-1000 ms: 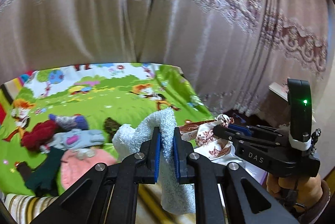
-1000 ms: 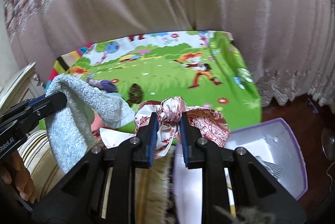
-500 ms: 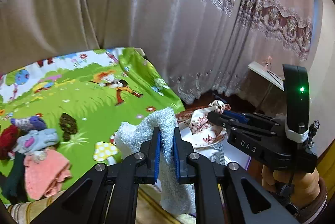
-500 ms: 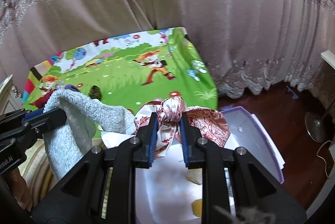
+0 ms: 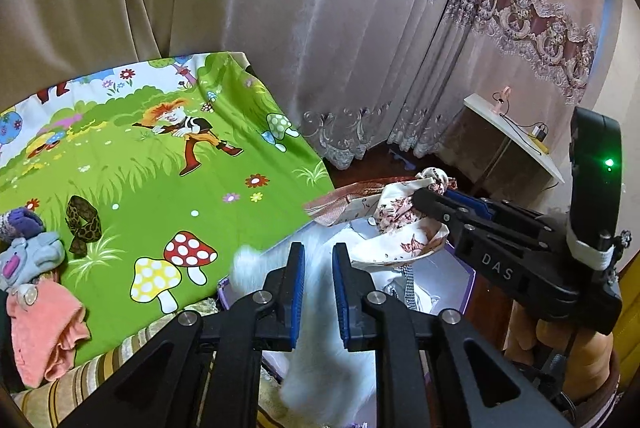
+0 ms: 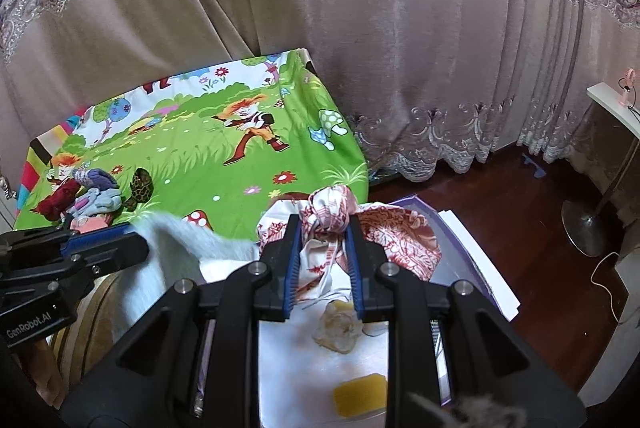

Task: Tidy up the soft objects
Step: 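Carry the towel and satin cloth over the box and open both tools, then move both open tools back over the pile of soft items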

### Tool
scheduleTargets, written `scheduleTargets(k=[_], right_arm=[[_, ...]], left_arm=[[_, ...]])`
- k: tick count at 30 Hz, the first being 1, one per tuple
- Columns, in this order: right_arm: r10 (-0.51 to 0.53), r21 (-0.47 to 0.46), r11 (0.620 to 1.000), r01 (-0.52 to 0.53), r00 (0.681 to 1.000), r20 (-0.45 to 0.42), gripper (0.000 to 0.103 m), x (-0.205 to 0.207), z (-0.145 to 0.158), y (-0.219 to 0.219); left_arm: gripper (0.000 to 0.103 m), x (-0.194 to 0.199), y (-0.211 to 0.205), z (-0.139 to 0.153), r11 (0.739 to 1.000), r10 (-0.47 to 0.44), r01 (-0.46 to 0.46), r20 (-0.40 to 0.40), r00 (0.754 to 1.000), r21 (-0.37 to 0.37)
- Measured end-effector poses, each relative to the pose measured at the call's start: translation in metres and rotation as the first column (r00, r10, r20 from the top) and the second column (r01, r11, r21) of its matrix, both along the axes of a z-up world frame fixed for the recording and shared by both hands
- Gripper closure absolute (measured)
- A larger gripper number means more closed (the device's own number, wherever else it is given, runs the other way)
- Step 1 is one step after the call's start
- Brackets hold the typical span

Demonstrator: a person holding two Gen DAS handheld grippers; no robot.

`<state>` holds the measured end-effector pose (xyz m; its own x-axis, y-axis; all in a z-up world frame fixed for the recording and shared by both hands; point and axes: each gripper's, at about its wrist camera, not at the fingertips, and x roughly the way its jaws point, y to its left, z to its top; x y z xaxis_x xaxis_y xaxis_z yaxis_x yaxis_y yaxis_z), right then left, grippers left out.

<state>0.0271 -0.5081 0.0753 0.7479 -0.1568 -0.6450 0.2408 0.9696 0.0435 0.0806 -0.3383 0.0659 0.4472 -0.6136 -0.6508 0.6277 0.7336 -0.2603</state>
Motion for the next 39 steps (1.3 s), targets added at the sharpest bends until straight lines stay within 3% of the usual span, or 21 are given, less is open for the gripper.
scheduleTargets(k=[1, 3, 5, 16, 20, 25, 39], right_arm=[[-0.002, 0.003, 1.000, 0.002, 1.000, -0.001, 0.077, 0.001, 0.000, -0.001], [0.000, 0.008, 1.000, 0.000, 1.000, -0.007, 0.076, 0.002, -0.002, -0.001], [0.011, 0.011, 1.000, -0.011, 1.000, -0.014, 0.074, 0.004, -0.003, 0.000], [0.045, 0.032, 0.999, -0.044, 0.999, -0.025, 0.064, 0.008, -0.003, 0.007], [0.054, 0.028, 0.998, -0.054, 0.998, -0.022, 0.049, 0.008, 0.000, 0.011], [0.058, 0.024, 0.998, -0.057, 0.998, -0.018, 0.049, 0.008, 0.004, 0.015], [0.145, 0.008, 0.989, -0.145, 0.989, -0.021, 0.048, 0.019, 0.012, 0.055]], left_arm=[[0.079, 0.000, 0.000, 0.001, 1.000, 0.000, 0.000, 0.003, 1.000, 0.001], [0.062, 0.001, 0.001, 0.003, 1.000, 0.008, -0.008, 0.015, 1.000, -0.002], [0.059, 0.001, 0.003, 0.005, 1.000, 0.016, -0.016, 0.024, 1.000, -0.012], [0.058, 0.007, 0.023, 0.012, 0.994, 0.108, -0.107, 0.036, 0.993, -0.038], [0.056, 0.003, 0.030, 0.016, 0.992, 0.129, -0.129, 0.119, 0.984, -0.011], [0.053, 0.002, 0.043, 0.016, 0.990, 0.139, -0.141, 0.136, 0.981, 0.007], [0.053, 0.004, 0.109, 0.009, 0.974, 0.226, -0.227, 0.085, 0.970, -0.006]])
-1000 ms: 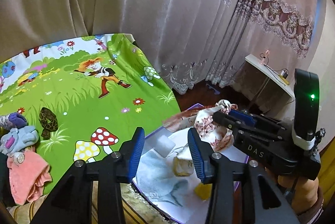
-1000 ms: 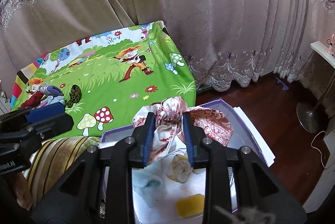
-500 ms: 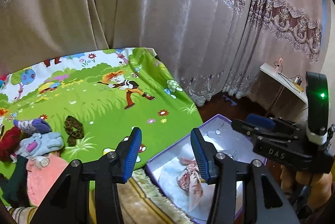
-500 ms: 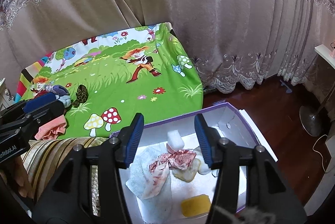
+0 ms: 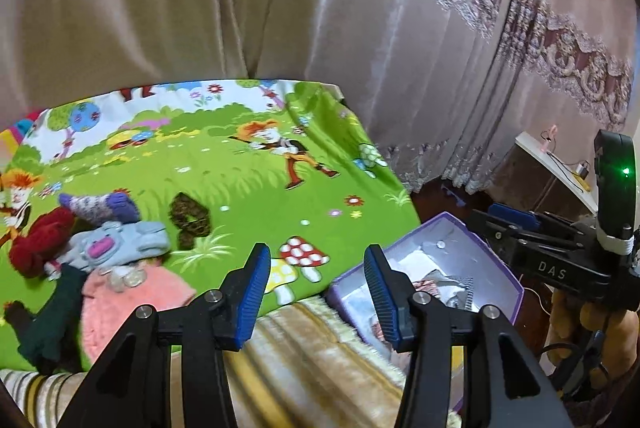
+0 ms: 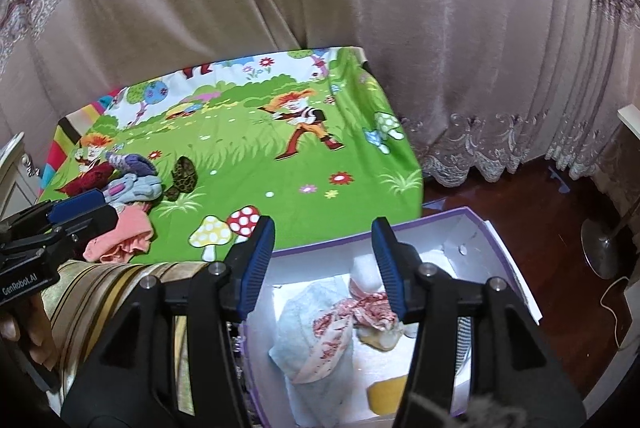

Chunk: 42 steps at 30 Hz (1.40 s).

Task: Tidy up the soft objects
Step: 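Move both open tools back over the pile of soft items, then grasp the dark green knit sock with the left tool while the right tool grasps the purple knit sock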

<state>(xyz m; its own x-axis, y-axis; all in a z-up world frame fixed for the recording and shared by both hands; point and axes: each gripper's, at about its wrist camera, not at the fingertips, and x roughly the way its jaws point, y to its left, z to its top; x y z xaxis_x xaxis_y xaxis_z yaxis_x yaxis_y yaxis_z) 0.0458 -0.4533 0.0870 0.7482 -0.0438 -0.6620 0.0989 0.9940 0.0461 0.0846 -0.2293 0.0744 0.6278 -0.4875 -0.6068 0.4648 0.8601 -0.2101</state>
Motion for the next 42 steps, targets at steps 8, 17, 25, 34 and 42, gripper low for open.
scheduleTargets(k=[8, 17, 25, 34, 42], right_arm=[[0.071, -0.016, 0.997, -0.071, 0.997, -0.013, 0.048, 0.012, 0.002, 0.035], [0.160, -0.030, 0.987, -0.160, 0.987, -0.026, 0.048, 0.030, 0.006, 0.076], [0.236, -0.029, 0.971, -0.237, 0.971, -0.040, 0.047, 0.052, 0.002, 0.109], [0.298, -0.038, 0.953, -0.301, 0.953, -0.060, 0.046, 0.075, -0.003, 0.137], [0.341, -0.043, 0.937, -0.346, 0.936, -0.088, 0.046, 0.097, -0.011, 0.159]], left_arm=[[0.053, 0.007, 0.063, -0.005, 0.994, 0.112, -0.112, -0.022, 0.994, -0.006], [0.053, 0.017, 0.127, -0.010, 0.974, 0.226, -0.226, -0.034, 0.974, -0.004], [0.053, 0.025, 0.178, -0.018, 0.949, 0.316, -0.317, -0.071, 0.946, -0.002], [0.053, 0.030, 0.232, -0.033, 0.916, 0.400, -0.399, -0.127, 0.908, 0.033], [0.053, 0.029, 0.270, -0.051, 0.899, 0.437, -0.430, -0.204, 0.876, 0.080]])
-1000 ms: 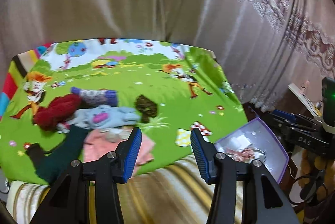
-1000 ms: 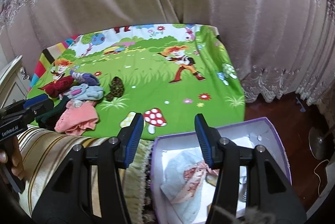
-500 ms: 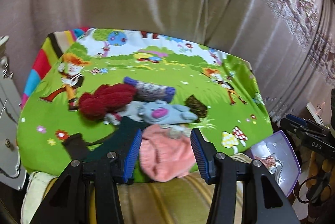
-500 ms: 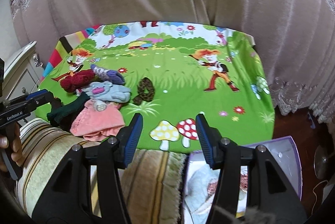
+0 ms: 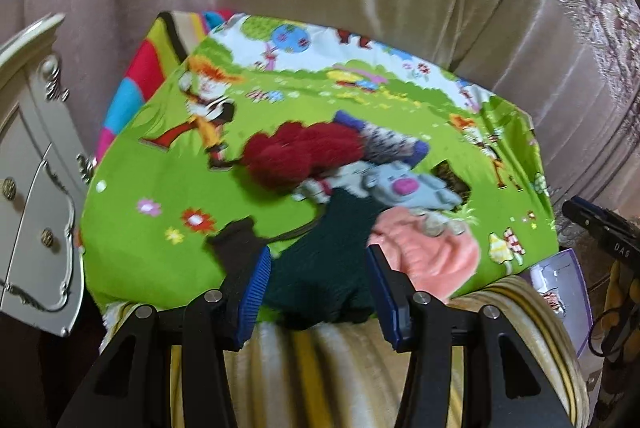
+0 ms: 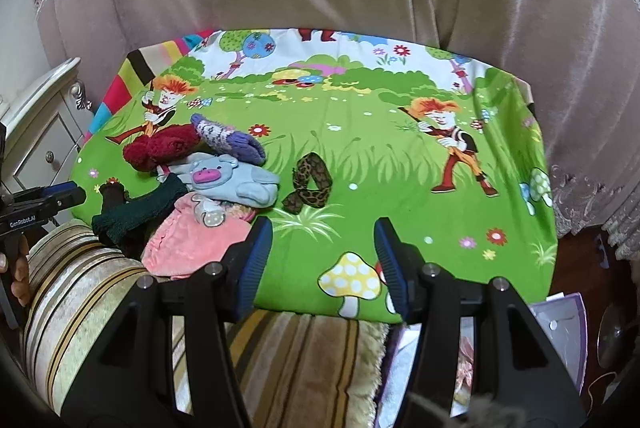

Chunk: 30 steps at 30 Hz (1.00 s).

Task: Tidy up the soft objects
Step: 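Grasp the dark green knit sock with the left tool while the right tool grasps the purple knit sock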

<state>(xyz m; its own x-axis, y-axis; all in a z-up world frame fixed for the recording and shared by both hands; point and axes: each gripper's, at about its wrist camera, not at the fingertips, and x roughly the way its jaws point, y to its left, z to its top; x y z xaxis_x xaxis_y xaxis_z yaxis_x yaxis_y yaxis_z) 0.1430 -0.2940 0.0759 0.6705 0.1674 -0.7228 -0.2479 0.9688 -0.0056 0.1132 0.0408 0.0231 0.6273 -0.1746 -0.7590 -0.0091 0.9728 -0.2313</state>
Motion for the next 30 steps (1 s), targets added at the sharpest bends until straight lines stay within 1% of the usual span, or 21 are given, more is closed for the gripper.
scheduleTargets(k=[3, 5, 7, 10, 12, 17, 22, 25, 30], right_arm=[[0.020, -0.003, 1.000, -0.020, 1.000, -0.011, 0.046, 0.009, -0.004, 0.010], [0.037, -0.008, 0.999, -0.037, 0.999, -0.016, 0.046, 0.015, -0.006, 0.019], [0.053, -0.012, 0.999, -0.053, 0.998, -0.017, 0.046, 0.020, -0.007, 0.026], [0.080, -0.025, 0.996, -0.080, 0.997, -0.020, 0.046, 0.030, -0.009, 0.040], [0.097, -0.030, 0.995, -0.098, 0.995, -0.028, 0.046, 0.039, -0.012, 0.049], [0.136, -0.042, 0.990, -0.137, 0.990, -0.040, 0.046, 0.060, -0.015, 0.071], [0.188, -0.056, 0.980, -0.191, 0.980, -0.058, 0.045, 0.083, -0.021, 0.094], [0.231, -0.074, 0.969, -0.236, 0.970, -0.070, 0.042, 0.097, -0.026, 0.110], [0.299, -0.105, 0.946, -0.307, 0.950, -0.086, 0.038, 0.118, -0.040, 0.138]], left_arm=[[0.053, 0.002, 0.013, -0.009, 0.999, 0.035, -0.034, -0.047, 0.998, 0.004], [0.053, 0.006, 0.023, -0.015, 0.998, 0.056, -0.058, -0.077, 0.995, -0.029], [0.053, 0.008, 0.026, -0.018, 0.997, 0.066, -0.070, -0.092, 0.994, -0.039], [0.053, 0.013, 0.017, -0.017, 0.999, 0.019, -0.023, -0.087, 0.996, -0.044], [0.053, 0.022, 0.005, -0.017, 0.999, -0.033, 0.029, -0.092, 0.995, -0.046], [0.053, 0.045, -0.020, -0.028, 0.991, -0.128, 0.122, -0.138, 0.982, -0.046], [0.053, 0.071, -0.030, -0.047, 0.990, -0.143, 0.142, -0.230, 0.963, -0.019], [0.051, 0.079, -0.037, -0.059, 0.988, -0.143, 0.154, -0.281, 0.949, 0.017], [0.051, 0.084, -0.046, -0.069, 0.979, -0.168, 0.196, -0.309, 0.936, 0.062]])
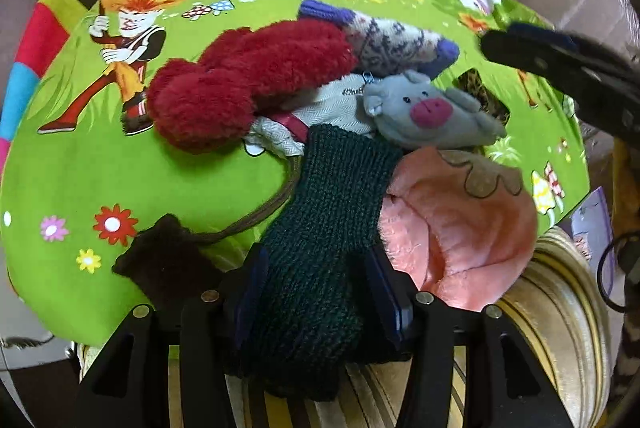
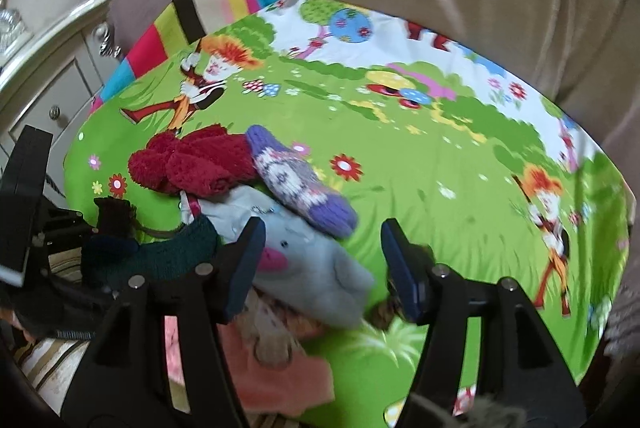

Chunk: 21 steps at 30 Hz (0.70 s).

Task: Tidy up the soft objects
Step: 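Grasp the dark green knit sock with the left tool while the right tool grasps the purple knit sock, then lift the green sock and purple sock up from the pile with both tools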

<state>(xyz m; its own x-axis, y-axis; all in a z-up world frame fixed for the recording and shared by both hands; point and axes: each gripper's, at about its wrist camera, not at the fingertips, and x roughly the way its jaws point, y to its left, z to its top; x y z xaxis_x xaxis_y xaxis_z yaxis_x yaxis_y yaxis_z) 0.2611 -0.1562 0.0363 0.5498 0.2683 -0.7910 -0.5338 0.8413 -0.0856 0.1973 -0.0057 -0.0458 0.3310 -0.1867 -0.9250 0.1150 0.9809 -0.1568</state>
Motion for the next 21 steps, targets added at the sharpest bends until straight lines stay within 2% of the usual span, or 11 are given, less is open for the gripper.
scheduleTargets(k=[5, 7, 9, 12, 16, 19, 21], right_arm=[[0.058, -0.062, 0.996, -0.059, 0.998, -0.031, 0.038, 0.020, -0.025, 0.026], [0.063, -0.067, 0.996, -0.066, 0.997, -0.048, 0.038, 0.027, -0.033, 0.030], [0.063, -0.072, 0.995, -0.067, 0.996, -0.059, 0.038, 0.036, -0.040, 0.036], [0.074, -0.067, 0.995, -0.079, 0.995, -0.071, 0.038, 0.045, -0.048, 0.045], [0.075, -0.054, 0.995, -0.081, 0.992, -0.098, 0.040, 0.056, -0.057, 0.051], [0.050, -0.033, 0.998, -0.054, 0.991, -0.120, 0.072, 0.063, -0.062, 0.050], [0.046, -0.025, 0.999, -0.049, 0.993, -0.105, 0.081, 0.063, -0.059, 0.048]], left_arm=[[0.054, 0.001, -0.008, -0.006, 0.999, -0.028, 0.028, 0.011, 1.000, 0.034], [0.059, 0.000, -0.008, -0.006, 0.999, -0.031, 0.030, 0.018, 0.999, 0.041], [0.070, -0.001, -0.009, -0.005, 0.999, -0.034, 0.033, 0.024, 0.999, 0.036], [0.084, -0.001, -0.006, -0.005, 0.999, -0.038, 0.038, 0.027, 0.999, -0.009], [0.092, -0.002, 0.008, -0.006, 0.995, -0.002, 0.005, 0.025, 1.000, -0.105], [0.094, -0.004, 0.014, -0.005, 0.990, 0.012, -0.008, 0.031, 0.999, -0.138], [0.095, -0.007, 0.015, -0.002, 0.991, 0.012, -0.006, 0.043, 0.999, -0.137]])
